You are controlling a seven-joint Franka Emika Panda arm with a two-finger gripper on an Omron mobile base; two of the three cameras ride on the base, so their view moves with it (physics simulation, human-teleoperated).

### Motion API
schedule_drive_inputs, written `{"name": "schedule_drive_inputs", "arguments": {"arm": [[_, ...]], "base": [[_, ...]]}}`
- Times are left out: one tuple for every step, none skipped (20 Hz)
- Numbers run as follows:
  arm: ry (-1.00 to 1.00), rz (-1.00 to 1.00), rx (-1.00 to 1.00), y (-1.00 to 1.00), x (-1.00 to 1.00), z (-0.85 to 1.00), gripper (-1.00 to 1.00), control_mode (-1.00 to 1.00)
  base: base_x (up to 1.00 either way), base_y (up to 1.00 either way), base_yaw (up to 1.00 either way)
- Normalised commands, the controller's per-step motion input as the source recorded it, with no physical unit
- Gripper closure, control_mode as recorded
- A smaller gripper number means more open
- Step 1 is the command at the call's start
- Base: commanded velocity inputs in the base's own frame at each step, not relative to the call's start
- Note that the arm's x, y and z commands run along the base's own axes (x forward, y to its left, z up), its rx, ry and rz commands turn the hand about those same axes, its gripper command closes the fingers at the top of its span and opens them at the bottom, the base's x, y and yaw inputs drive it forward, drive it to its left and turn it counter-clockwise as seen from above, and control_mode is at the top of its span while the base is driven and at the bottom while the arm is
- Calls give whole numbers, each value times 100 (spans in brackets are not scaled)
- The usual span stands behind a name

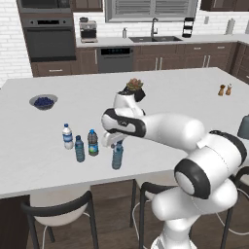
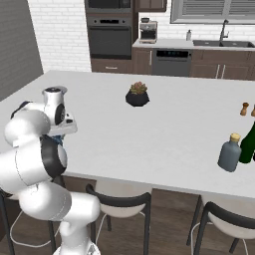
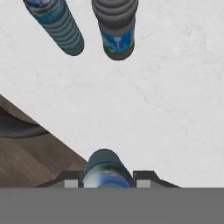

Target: Move the plastic bottles in the middle to the plastics group, and the glass bottles in the middle to the glass group.

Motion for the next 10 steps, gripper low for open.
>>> {"name": "schedule_drive_inputs", "arguments": {"arm": [[0,0,-8,75,0,0,100,-100],[0,0,-9,71,9,0,100,-100],[0,0,-6,68,15,0,100,-100],[0,0,0,39,32,9,100,-100],[0,0,0,36,33,11,100,-100],[0,0,-1,48,26,5,100,-100],[0,0,0,44,28,5,100,-100],[0,0,-2,44,24,7,100,-100],[0,0,-3,44,21,7,100,-100],[0,0,0,38,22,6,100,-100]], "base": [[0,0,0],[0,0,0],[0,0,0],[0,0,0],[0,0,0],[0,0,0],[0,0,0],[0,0,0],[0,0,0],[0,0,0]]}}
